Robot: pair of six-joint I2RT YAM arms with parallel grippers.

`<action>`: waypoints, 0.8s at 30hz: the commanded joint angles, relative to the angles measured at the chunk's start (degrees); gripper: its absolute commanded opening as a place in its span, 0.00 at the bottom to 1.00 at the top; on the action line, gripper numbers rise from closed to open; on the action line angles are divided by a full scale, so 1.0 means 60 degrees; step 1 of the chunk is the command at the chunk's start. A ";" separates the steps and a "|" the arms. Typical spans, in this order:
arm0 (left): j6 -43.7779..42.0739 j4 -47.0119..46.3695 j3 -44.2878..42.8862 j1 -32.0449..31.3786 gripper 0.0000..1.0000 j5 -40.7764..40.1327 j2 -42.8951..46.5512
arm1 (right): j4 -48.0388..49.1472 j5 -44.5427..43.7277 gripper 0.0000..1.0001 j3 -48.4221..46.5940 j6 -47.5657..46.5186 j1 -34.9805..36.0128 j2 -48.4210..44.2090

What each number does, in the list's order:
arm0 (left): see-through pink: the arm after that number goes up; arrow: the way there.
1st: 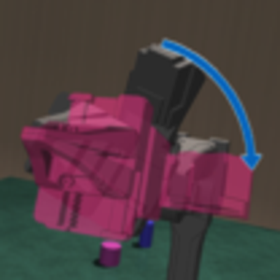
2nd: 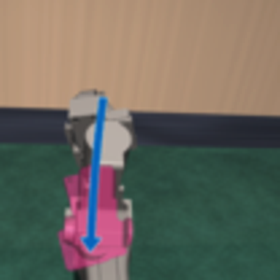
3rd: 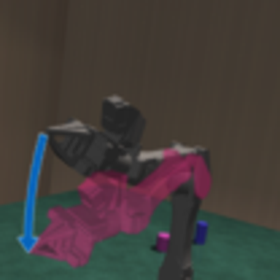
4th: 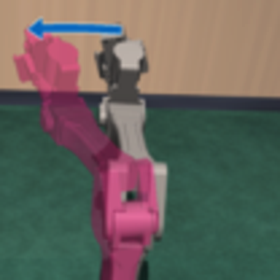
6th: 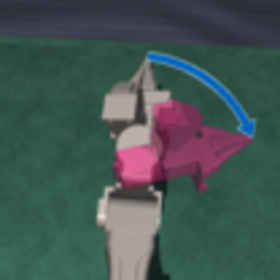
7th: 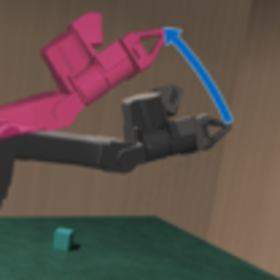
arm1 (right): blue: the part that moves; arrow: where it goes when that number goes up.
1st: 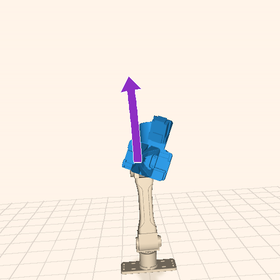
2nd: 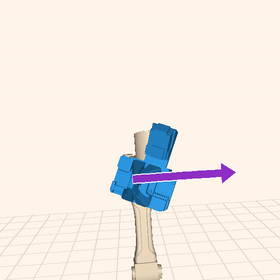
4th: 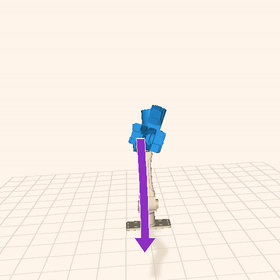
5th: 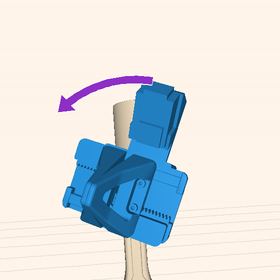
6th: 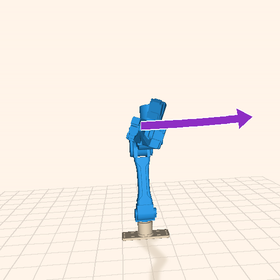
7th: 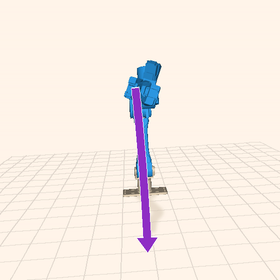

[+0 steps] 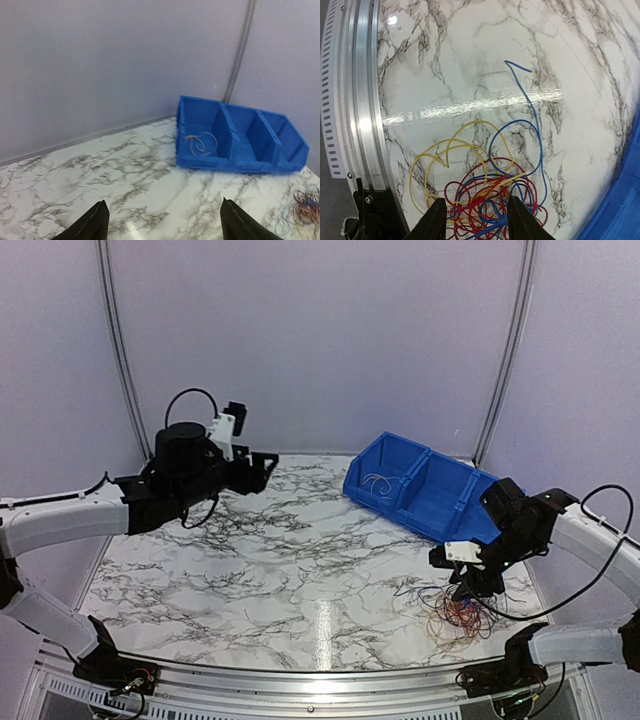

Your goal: Untangle the cables

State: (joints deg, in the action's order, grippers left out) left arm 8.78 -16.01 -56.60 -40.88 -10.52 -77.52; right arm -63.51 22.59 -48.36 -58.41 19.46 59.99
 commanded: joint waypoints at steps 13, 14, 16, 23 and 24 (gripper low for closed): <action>0.1271 0.0135 0.1357 -0.2762 0.80 -0.0912 -0.0358 | -0.0118 0.0041 0.54 0.0447 0.0164 0.1232 0.1476; 0.1351 0.0121 0.1425 -0.2843 0.80 -0.0982 -0.0318 | 0.0029 0.0007 0.53 0.0445 0.0264 0.1326 0.1575; 0.1440 0.0120 0.1526 -0.2987 0.80 -0.1105 -0.0290 | 0.0293 -0.0180 0.52 0.0439 0.0565 0.1622 0.1825; 0.1277 0.0134 0.1567 -0.3425 0.79 -0.1303 -0.0251 | 0.1214 -0.0794 0.47 0.0440 0.1297 0.2025 0.2618; 0.1288 0.0134 0.1567 -0.3471 0.79 -0.1307 -0.0246 | 0.1290 -0.0859 0.42 0.0413 0.1380 0.2033 0.2697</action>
State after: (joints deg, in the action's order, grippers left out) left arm 16.14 -13.72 -47.51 -60.64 -16.78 -80.90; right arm -60.05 20.12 -44.95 -53.65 30.76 74.54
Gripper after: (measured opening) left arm 0.793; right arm 0.480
